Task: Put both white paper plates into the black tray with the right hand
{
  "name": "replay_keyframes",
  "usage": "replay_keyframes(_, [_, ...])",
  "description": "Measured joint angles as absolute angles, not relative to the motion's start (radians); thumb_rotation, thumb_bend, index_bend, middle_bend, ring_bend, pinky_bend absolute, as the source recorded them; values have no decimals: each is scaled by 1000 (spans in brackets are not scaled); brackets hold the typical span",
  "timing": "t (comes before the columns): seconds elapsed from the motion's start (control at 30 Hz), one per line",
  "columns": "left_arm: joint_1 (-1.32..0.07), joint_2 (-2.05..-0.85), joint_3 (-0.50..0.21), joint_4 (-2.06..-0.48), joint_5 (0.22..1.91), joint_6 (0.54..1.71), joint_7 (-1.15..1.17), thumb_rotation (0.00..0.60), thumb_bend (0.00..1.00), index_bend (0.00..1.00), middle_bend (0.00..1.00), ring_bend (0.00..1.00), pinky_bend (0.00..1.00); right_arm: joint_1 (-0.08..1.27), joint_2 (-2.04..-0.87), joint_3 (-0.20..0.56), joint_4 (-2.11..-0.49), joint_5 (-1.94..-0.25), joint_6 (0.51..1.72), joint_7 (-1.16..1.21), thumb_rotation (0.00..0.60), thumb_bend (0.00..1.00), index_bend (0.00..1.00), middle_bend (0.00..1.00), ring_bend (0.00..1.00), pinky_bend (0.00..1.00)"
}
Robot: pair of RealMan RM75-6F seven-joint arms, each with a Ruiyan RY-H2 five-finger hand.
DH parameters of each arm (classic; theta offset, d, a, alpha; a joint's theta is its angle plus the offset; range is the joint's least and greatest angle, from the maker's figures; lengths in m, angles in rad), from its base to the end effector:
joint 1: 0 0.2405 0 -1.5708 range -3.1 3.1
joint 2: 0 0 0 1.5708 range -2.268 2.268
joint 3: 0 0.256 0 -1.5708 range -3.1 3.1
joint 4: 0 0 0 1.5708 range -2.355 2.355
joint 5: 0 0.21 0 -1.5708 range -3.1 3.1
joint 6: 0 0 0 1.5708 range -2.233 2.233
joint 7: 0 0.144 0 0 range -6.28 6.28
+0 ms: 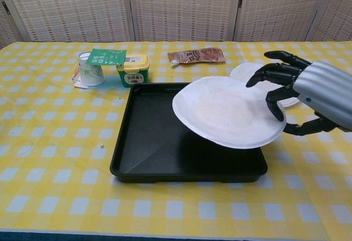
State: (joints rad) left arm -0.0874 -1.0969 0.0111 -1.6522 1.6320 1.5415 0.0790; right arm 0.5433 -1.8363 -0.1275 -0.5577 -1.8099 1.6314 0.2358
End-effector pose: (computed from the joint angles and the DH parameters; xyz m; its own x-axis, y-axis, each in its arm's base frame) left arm -0.2888 0.1671 0.1546 0.4568 -0.0045 0.8896 0.8805 -0.1406 -0.4528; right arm -0.2408 -0.2871 -0.0135 0.4611 0.1740 0.8701 -0.5489 -0.7146 0.4337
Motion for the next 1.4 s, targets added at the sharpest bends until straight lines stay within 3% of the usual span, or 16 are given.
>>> replay_keyframes(0.23, [-85, -1090, 8, -1651, 1628, 1544, 63, 600, 464, 0, 0, 0, 0, 641, -1834, -107, -653, -1813, 1475, 139, 600, 411, 703, 268, 184, 0])
replay_keyframes(0.6, [-83, -1080, 6, -1649, 1627, 1549, 35, 600, 464, 0, 0, 0, 0, 713, -1872, -75, -659, -1793, 1356, 106, 600, 412, 685, 241, 153, 0])
replay_keyframes(1.07, [-81, -1073, 4, -1647, 1628, 1551, 17, 600, 464, 0, 0, 0, 0, 760, -1835, -51, -767, -1759, 1241, 33, 600, 411, 262, 21, 12, 0])
replay_keyframes(1.23, [-83, -1072, 4, -1646, 1628, 1547, 11, 600, 464, 0, 0, 0, 0, 773, -1761, -40, -916, -1728, 1163, -57, 600, 410, 78, 0, 0, 0])
replay_keyframes(1.4, [-83, -1072, 8, -1647, 1635, 1545, 11, 600, 463, 0, 0, 0, 0, 787, -1663, -19, -1118, -1671, 1060, -202, 600, 352, 0, 0, 0, 0])
